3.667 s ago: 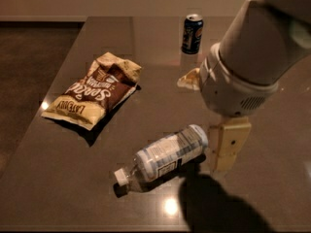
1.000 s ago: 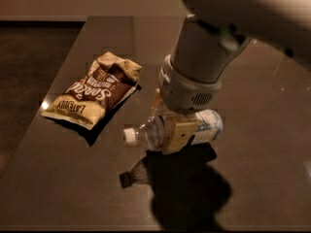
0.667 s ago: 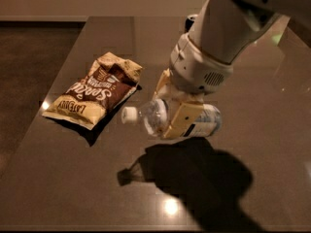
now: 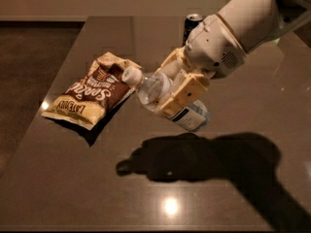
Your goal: Place blue plastic bottle upright
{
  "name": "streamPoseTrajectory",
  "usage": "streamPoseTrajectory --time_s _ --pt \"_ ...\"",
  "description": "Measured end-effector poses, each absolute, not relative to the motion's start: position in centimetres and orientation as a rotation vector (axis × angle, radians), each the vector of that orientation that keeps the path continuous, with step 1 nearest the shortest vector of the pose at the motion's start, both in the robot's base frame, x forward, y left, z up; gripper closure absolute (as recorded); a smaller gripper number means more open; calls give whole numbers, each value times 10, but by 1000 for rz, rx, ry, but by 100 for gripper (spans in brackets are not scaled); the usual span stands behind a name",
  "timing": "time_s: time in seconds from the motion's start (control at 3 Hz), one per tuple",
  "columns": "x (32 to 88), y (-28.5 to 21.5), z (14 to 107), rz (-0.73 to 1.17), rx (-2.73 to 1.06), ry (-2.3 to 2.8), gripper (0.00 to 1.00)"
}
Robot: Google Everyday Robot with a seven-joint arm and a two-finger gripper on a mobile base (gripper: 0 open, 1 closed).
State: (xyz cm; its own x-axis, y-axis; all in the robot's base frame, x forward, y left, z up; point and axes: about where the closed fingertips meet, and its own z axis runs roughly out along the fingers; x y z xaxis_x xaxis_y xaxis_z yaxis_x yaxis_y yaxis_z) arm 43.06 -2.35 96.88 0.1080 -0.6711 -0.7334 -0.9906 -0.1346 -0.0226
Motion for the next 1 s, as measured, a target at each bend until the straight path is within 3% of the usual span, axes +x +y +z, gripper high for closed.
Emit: streamPoseTrajectory --time_s 1.0 --pt "458 -47 975 1063 -1217 1417 100"
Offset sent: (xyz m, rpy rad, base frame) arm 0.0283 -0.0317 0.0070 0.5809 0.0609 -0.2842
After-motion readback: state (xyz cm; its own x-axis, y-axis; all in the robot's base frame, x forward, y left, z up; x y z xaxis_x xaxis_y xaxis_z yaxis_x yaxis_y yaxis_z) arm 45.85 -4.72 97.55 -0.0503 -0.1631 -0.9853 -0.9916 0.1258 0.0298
